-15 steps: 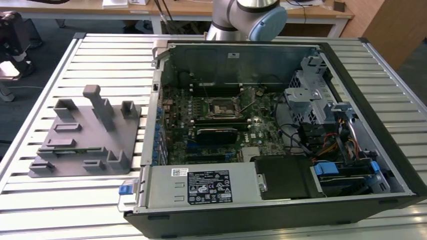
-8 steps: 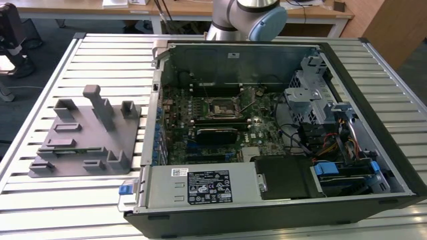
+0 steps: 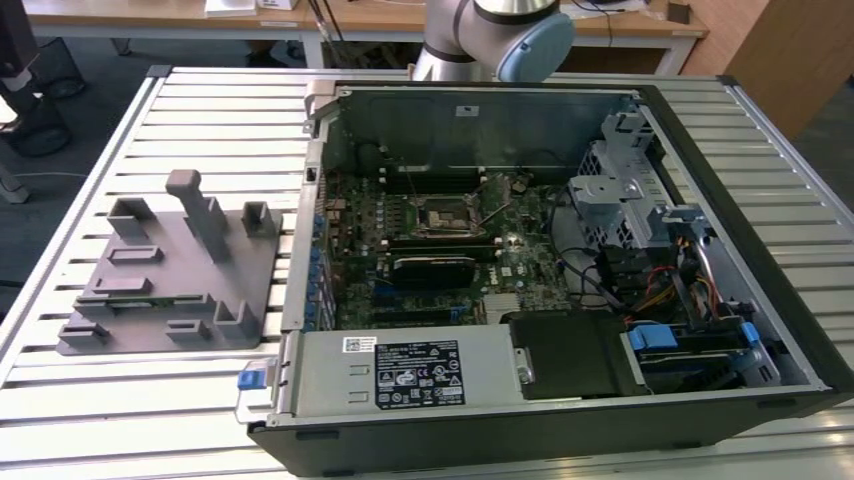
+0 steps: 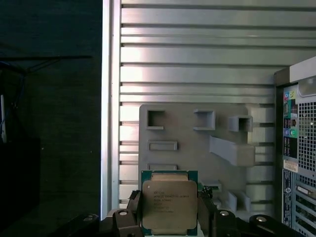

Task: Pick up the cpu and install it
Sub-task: 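Pick up the cpu and move it towards the insertion slot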

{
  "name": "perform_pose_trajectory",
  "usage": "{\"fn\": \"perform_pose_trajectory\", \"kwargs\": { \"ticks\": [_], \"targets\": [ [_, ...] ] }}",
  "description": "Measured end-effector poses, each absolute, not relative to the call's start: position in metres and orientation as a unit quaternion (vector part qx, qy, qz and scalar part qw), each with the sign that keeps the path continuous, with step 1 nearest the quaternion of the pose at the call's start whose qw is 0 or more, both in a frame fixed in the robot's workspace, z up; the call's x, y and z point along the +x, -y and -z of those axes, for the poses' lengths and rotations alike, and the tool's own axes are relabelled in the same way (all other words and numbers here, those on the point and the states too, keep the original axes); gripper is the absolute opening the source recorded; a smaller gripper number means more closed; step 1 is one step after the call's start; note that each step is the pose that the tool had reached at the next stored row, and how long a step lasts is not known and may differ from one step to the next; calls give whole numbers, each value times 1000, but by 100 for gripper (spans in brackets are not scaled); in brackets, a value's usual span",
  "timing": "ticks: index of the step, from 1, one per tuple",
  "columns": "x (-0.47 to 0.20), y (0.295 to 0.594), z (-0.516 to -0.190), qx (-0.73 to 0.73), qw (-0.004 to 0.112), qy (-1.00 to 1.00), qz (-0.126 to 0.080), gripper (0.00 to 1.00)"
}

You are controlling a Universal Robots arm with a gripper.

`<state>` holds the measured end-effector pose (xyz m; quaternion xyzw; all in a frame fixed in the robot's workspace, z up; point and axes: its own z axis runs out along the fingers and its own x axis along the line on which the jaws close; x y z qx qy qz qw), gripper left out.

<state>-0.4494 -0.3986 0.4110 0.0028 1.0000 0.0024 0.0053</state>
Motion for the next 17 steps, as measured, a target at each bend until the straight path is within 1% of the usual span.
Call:
{"fn": "perform_pose_trajectory", "kwargs": {
  "ticks": [5, 17],
  "targets": [
    [-449, 398, -419, 3, 5, -1000, -2, 54],
    [-448, 398, -419, 3, 5, -1000, -2, 54]
  ]
}}
